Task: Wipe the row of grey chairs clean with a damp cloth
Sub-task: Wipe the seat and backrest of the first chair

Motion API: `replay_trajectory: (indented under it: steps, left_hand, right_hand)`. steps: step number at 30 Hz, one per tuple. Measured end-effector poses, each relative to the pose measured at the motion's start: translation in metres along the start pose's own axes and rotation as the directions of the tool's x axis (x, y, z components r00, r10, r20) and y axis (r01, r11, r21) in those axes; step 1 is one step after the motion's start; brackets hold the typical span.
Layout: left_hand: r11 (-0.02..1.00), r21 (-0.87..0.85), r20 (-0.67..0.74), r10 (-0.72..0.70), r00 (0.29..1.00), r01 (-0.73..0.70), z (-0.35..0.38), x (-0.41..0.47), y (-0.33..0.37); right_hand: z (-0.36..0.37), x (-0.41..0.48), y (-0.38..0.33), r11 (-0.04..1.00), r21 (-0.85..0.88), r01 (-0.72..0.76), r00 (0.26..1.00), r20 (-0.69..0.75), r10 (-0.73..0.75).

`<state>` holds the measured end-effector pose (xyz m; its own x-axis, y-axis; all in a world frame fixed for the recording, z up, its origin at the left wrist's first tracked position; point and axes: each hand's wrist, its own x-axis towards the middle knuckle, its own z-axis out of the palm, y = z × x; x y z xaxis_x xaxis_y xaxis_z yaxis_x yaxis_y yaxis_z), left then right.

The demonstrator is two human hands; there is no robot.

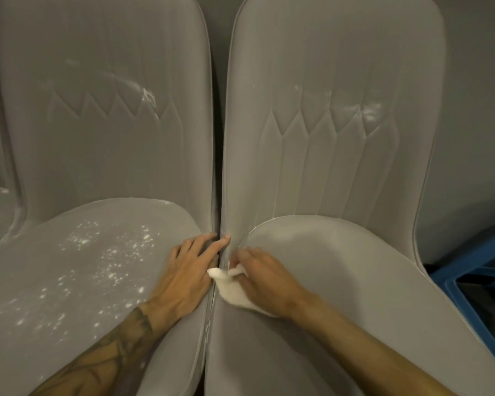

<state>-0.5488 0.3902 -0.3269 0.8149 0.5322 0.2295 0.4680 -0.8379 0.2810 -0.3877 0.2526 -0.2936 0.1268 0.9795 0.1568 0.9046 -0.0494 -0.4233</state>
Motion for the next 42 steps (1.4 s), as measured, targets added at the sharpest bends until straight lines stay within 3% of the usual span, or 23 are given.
replay_trajectory:
  steps: [4,9,13,16,21,25,28,33,39,42]
  left_hand:
    - [0.999,0.03,-0.067,0.042,0.997,-0.04,-0.016,0.017,0.012]
    - [0.997,0.064,-0.239,0.06,0.969,-0.046,-0.031,0.063,0.023]
    - [0.992,0.121,-0.374,0.087,0.923,-0.044,-0.046,0.107,0.032]
    - [0.991,0.13,-0.458,0.099,0.884,-0.043,-0.057,0.138,0.041]
    - [0.991,0.125,-0.573,0.043,0.818,0.036,-0.069,0.184,0.059]
    - [0.983,0.162,-0.607,0.032,0.794,0.084,-0.066,0.205,0.057]
    - [0.983,0.165,-0.635,0.047,0.771,0.075,-0.064,0.21,0.051]
    - [0.984,0.169,-0.664,0.077,0.743,0.049,-0.064,0.214,0.042]
    - [0.996,0.088,-0.696,0.058,0.716,0.005,-0.062,0.215,0.042]
    - [0.998,0.067,-0.686,0.042,0.727,0.006,-0.063,0.212,0.046]
  right_hand:
    - [0.002,0.016,-0.002,0.971,-0.194,-0.139,0.983,-0.143,0.112]
    - [0.023,-0.015,-0.001,0.99,-0.119,0.081,0.994,-0.07,-0.09]
    - [-0.001,0.004,0.021,0.987,-0.161,0.017,0.968,-0.243,-0.056]
    - [-0.035,0.02,0.042,0.98,-0.189,-0.069,0.849,-0.527,-0.042]
    - [-0.116,0.049,0.09,0.958,-0.157,-0.24,0.647,-0.761,0.037]
    - [-0.203,0.066,0.122,0.904,-0.287,-0.318,0.432,-0.892,-0.131]
    - [-0.257,0.077,0.14,0.866,-0.34,-0.368,0.341,-0.915,-0.214]
    - [-0.322,0.116,0.159,0.817,-0.373,-0.439,0.344,-0.91,-0.231]
    - [-0.231,0.091,0.203,0.601,-0.64,-0.479,0.568,-0.748,-0.343]
    - [-0.211,0.076,0.211,0.549,-0.707,-0.446,0.61,-0.689,-0.392]
